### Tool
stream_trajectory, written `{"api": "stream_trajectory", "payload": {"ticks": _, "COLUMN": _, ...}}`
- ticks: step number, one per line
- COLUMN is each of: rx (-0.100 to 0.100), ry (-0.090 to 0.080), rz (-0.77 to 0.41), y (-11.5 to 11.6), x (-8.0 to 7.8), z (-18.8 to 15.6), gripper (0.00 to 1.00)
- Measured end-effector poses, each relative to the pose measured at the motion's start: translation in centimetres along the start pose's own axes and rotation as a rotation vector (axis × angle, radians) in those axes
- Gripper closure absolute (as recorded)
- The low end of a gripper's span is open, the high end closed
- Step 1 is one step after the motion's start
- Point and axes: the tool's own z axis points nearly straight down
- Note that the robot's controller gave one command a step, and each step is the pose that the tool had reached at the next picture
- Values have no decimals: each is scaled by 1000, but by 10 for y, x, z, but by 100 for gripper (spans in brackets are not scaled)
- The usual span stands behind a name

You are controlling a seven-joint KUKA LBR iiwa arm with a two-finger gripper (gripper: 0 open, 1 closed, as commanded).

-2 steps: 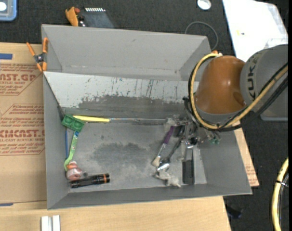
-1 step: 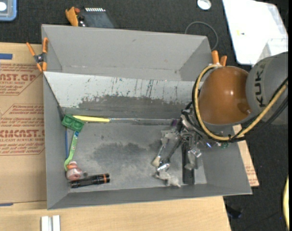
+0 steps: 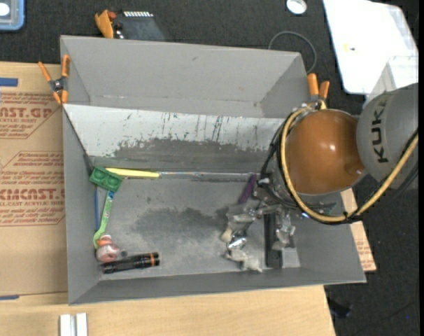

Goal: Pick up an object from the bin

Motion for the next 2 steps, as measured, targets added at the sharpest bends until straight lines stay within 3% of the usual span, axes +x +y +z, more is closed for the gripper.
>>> {"api": "stream_trajectory", "payload": {"ticks": 1, "rx": 3, "ry": -2, "rz": -170, "y": -21, "x": 60, "z": 32, "gripper": 0}}
{"api": "stream_trajectory", "payload": {"ticks": 2, "rx": 0, "ry": -6, "rz": -465, "y": -8, "x": -30, "z": 36, "gripper": 100}}
